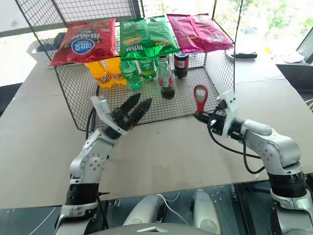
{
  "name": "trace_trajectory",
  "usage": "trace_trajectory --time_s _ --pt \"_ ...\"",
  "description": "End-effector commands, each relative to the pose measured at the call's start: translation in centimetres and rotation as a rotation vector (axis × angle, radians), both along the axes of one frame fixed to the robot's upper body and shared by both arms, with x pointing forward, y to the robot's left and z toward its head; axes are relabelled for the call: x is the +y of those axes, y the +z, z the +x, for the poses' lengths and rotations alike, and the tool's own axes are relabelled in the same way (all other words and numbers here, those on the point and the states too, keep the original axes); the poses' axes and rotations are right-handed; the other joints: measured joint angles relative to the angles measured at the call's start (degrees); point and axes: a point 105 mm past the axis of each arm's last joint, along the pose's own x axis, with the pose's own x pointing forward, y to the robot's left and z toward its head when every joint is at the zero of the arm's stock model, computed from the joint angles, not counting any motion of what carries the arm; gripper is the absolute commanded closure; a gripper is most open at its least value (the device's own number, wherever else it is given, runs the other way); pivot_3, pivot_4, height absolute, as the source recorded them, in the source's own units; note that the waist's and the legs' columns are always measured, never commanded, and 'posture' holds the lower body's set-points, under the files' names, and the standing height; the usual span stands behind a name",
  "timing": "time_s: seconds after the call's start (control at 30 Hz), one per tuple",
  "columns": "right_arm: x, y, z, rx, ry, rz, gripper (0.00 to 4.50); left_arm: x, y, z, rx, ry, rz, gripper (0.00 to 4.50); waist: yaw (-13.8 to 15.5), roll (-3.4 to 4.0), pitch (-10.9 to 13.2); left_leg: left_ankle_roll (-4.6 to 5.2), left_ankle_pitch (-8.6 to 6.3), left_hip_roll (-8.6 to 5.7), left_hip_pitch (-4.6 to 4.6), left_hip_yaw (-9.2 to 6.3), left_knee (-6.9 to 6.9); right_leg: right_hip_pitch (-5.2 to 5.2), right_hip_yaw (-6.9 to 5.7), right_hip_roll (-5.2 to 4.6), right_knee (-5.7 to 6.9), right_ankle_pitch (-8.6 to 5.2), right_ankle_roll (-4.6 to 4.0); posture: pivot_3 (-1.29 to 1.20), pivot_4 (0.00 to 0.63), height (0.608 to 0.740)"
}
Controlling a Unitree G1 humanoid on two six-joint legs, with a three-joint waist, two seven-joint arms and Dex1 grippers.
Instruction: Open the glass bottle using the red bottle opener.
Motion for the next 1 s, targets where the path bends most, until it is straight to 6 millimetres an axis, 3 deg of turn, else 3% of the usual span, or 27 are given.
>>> trace_trajectory --time_s 0.03,0.2,0.43,1.0 --pt "-1.3 4.5 1.1 -0.305 -0.188 -0.039 4.50 -0.1 0.6 1.6 -0.093 0.125 0.119 0.03 0.1 0.00 0.0 0.00 0.00 0.00 -0.02 0.00 0.00 -0.02 0.00 0.00 0.00 0.02 0.01 0.00 0.150 0.734" --pt "-0.5 3.7 0.7 -0.382 -0.254 -0.019 4.50 -2.0 0.1 4.2 -0.171 0.179 0.267 0.03 0.4 -0.04 0.0 0.01 0.00 -0.14 -0.09 -0.20 -0.02 -0.02 -0.20 -0.02 -0.04 0.03 0.03 0.00 0.150 0.734" --pt "1.0 3.1 -0.3 -0.429 -0.209 -0.056 4.50 -4.6 -0.1 6.0 -0.231 0.134 0.311 0.03 0.0 -0.04 0.0 0.03 0.01 -0.21 -0.21 -0.16 -0.04 -0.19 -0.16 -0.03 0.00 0.04 0.06 0.00 0.150 0.734" --pt "3.5 3.6 -2.1 -0.466 -0.200 -0.038 4.50 -6.3 1.3 10.0 -0.199 0.241 0.353 0.03 -0.1 -0.05 0.0 0.04 0.02 -0.27 -0.25 -0.20 -0.01 -0.24 -0.19 0.02 0.09 0.05 0.08 0.00 0.150 0.734"
